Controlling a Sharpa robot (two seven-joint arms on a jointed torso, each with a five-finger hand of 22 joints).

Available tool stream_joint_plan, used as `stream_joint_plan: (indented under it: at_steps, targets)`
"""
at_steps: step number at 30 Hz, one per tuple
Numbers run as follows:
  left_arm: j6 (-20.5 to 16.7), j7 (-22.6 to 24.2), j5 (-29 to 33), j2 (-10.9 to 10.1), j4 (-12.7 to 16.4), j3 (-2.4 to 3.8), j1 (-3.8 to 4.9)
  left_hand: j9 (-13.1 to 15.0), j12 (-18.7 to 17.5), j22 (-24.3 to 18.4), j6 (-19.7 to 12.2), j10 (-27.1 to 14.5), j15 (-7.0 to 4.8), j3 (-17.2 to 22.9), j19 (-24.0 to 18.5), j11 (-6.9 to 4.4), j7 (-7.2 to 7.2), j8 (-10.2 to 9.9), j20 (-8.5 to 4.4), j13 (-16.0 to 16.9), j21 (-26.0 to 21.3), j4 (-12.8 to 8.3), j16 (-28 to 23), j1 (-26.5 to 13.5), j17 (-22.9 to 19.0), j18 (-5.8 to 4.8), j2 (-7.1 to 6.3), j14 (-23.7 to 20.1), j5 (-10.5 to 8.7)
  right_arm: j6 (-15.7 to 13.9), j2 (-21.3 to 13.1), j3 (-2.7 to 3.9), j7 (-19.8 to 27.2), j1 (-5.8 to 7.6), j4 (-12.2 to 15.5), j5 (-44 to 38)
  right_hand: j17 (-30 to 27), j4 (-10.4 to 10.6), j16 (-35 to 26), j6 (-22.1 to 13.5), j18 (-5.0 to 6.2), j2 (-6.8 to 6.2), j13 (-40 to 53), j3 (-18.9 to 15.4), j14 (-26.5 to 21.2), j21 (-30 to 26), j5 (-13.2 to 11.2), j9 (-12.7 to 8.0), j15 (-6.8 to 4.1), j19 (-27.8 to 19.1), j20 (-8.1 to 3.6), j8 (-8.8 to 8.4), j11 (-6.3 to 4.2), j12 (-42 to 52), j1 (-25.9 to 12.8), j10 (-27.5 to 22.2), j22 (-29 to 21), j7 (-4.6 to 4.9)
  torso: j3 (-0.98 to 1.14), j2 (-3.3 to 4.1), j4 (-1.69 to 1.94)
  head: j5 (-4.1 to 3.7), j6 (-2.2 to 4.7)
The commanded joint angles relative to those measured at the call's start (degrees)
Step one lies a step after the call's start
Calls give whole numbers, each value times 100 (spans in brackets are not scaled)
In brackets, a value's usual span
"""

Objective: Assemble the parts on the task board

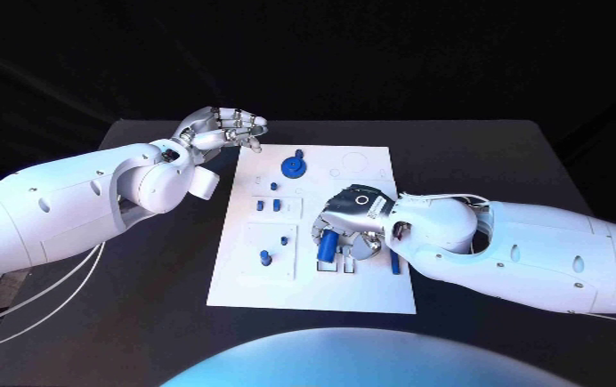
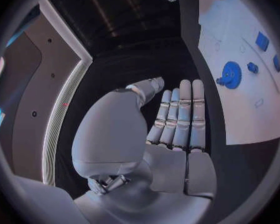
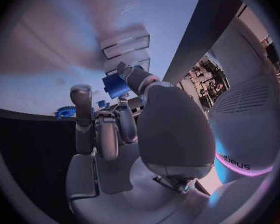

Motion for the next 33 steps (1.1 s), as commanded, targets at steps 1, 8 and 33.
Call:
stream_joint_plan:
  at_steps: [1,8,33]
  targets:
    - [102,21,-25,3,6,6,7,-5,4,-5,17,29,-17,-26,37,-2,135,18,-18,-5,-27,8,-35,10,-5,65,52,28,2,279,10,-18,35,-29,-8,-93,624,-20,-23,120,-23,-55,281,-28,233,-59,45,-25,6,-52,2,-28,-1,-43,20,-44,315,157,2,-1,-6,5,1]
    - [99,14,-28,-6,-4,6,7,-5,4,-5,17,29,-17,-26,37,-2,135,18,-18,-5,-27,8,-35,10,-5,65,52,28,2,311,0,-18,93,-31,14,-93,595,-71,-31,130,-14,-27,268,1,214,-134,33,-30,6,-82,12,-37,-3,-47,110,-70,301,155,4,-1,-2,12,-5]
    - [110,-22,-43,-3,-22,6,7,-14,1,-9,11,27,-15,-31,38,0,138,18,-16,-5,-35,10,-41,5,-6,64,51,30,1,201,-50,-17,181,-32,48,-161,574,-240,-32,252,-6,100,236,212,199,-149,-8,-29,9,-63,-6,-8,2,-46,346,-104,355,169,4,0,-3,2,2]
